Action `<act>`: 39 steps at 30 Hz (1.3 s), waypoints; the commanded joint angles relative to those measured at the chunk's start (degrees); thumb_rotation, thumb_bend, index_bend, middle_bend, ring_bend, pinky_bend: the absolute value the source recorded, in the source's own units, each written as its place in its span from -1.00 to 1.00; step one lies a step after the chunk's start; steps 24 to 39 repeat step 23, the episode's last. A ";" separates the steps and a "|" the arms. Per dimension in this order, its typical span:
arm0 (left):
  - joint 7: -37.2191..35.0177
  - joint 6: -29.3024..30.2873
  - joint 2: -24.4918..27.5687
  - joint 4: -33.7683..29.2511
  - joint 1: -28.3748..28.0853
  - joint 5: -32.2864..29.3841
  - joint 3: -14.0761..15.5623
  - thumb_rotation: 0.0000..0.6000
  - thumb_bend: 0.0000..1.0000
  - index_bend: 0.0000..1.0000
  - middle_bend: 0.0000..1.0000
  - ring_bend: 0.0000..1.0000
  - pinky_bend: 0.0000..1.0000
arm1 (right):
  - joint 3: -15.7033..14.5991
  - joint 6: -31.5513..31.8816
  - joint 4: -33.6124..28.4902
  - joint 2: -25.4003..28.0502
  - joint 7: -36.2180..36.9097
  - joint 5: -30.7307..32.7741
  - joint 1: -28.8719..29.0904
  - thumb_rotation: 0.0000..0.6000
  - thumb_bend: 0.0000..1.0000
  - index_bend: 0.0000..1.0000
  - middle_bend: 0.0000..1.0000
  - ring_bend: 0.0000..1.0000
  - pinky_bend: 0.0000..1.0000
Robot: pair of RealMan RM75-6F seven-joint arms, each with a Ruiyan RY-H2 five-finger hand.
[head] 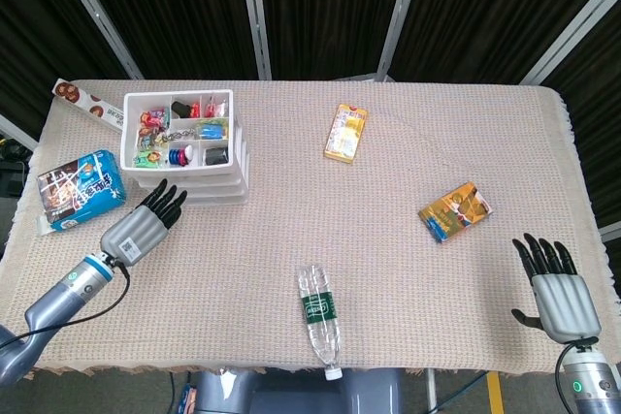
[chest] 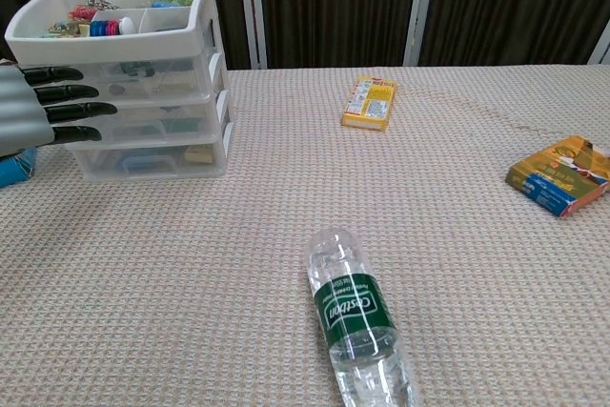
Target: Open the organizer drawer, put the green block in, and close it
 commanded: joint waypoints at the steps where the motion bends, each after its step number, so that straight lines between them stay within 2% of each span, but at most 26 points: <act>1: -5.13 6.38 2.60 -4.47 3.29 3.38 2.79 1.00 0.33 -0.71 -1.00 -1.00 -0.92 | -0.05 -0.01 -0.01 0.08 -0.15 -0.02 -0.01 1.00 -1.00 -0.89 -1.00 -1.00 -1.00; 2: -5.99 7.44 2.85 -5.00 3.83 3.77 3.10 1.00 0.03 -0.72 -1.00 -1.00 -0.92 | -0.05 0.01 -0.02 0.08 -0.15 -0.04 -0.01 1.00 -1.00 -0.89 -1.00 -1.00 -1.00; 4: -8.93 11.49 3.46 -6.32 5.81 4.83 3.84 1.00 -0.36 -0.74 -1.00 -1.00 -0.94 | -0.05 0.08 -0.04 0.05 -0.19 -0.13 -0.02 1.00 -1.00 -0.88 -1.00 -1.00 -1.00; 5: -12.07 15.80 3.70 -7.10 8.02 5.44 4.37 1.00 -0.52 -0.77 -1.00 -1.00 -0.96 | -0.04 0.18 -0.01 0.00 -0.24 -0.22 -0.03 1.00 -1.00 -0.88 -1.00 -1.00 -1.00; 8: -19.42 23.98 3.01 -8.19 12.68 4.57 4.65 1.00 -0.71 -0.92 -1.00 -1.00 -1.00 | 0.03 0.46 0.10 -0.13 -0.38 -0.35 -0.07 1.00 -1.00 -0.88 -1.00 -1.00 -1.00; 10: -23.27 26.98 2.75 -9.39 15.10 2.80 4.77 1.00 -0.79 -0.99 -1.00 -1.00 -1.00 | 0.10 0.58 0.11 -0.18 -0.43 -0.22 -0.13 1.00 -1.00 -0.88 -1.00 -1.00 -1.00; 14: -29.87 30.96 3.24 -12.50 19.18 -0.40 5.36 1.00 -0.88 -1.00 -1.00 -1.00 -1.00 | 0.23 0.69 0.12 -0.19 -0.59 -0.03 -0.15 1.00 -1.00 -0.88 -1.00 -1.00 -1.00; 17: -32.67 34.30 2.91 -11.31 21.38 -0.52 5.40 1.00 -0.98 -1.00 -1.00 -1.00 -1.00 | 0.23 0.81 0.12 -0.28 -0.53 -0.16 -0.17 1.00 -1.00 -0.88 -1.00 -1.00 -1.00; 21: -39.15 36.15 2.46 -8.98 23.69 -1.14 6.18 1.00 -1.00 -1.00 -1.00 -1.00 -1.00 | 0.35 0.79 0.10 -0.28 -0.46 0.13 -0.19 1.00 -1.00 -0.88 -1.00 -1.00 -1.00; 39: -40.05 36.79 2.54 -7.65 24.53 -1.36 6.30 1.00 -1.00 -1.00 -1.00 -1.00 -1.00 | 0.37 0.79 0.13 -0.25 -0.40 0.20 -0.21 1.00 -1.00 -0.88 -1.00 -1.00 -1.00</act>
